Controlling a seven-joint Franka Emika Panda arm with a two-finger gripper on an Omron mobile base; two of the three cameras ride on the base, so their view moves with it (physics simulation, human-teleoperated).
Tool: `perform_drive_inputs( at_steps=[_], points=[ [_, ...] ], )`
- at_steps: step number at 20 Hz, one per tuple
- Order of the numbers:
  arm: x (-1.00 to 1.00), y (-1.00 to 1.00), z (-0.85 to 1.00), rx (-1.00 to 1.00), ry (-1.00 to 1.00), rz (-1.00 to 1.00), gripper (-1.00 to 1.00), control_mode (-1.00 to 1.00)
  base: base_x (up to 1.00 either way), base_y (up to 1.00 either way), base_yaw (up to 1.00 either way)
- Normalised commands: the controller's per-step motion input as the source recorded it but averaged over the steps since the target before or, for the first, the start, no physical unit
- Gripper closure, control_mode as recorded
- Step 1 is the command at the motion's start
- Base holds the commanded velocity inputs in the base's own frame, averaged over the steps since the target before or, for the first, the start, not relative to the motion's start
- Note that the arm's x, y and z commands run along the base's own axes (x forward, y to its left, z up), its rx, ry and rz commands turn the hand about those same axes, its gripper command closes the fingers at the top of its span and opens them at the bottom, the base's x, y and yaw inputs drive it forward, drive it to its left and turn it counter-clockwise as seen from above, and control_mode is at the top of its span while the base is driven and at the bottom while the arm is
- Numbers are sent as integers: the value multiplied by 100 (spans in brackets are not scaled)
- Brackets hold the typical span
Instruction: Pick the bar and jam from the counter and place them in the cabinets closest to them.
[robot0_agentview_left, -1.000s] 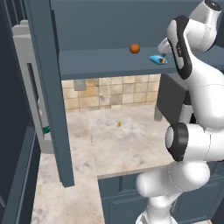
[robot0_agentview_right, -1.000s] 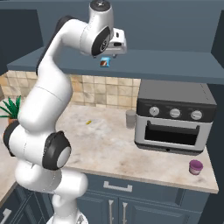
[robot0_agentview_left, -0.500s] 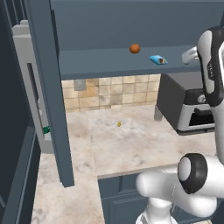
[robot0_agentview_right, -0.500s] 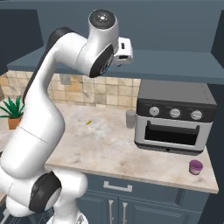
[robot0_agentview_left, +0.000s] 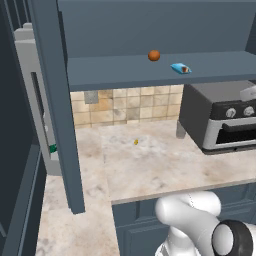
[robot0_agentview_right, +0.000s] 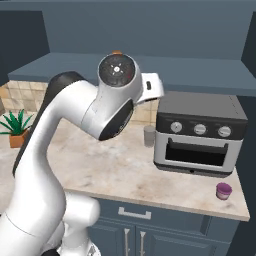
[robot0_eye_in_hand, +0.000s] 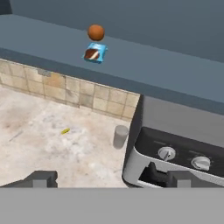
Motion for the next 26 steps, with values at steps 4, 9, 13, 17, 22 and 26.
perform_drive_inputs(
  at_steps=[4, 9, 13, 17, 22, 26],
  points=[
    [-29, -29, -88, -25, 5, -15, -100, -100, 0, 0, 0],
    [-23, -34, -78, -9, 0, -17, -100, -100, 0, 0, 0],
    [-8, -39, -40, 0, 0, -25, -100, -100, 0, 0, 0],
    [-3, -14, -4, 0, 0, -8, -100, -100, 0, 0, 0],
    [10, 0, 0, 0, 3, -1, -100, -100, 0, 0, 0],
    [2, 0, 0, 0, 0, 0, -100, -100, 0, 0, 0]
  ],
)
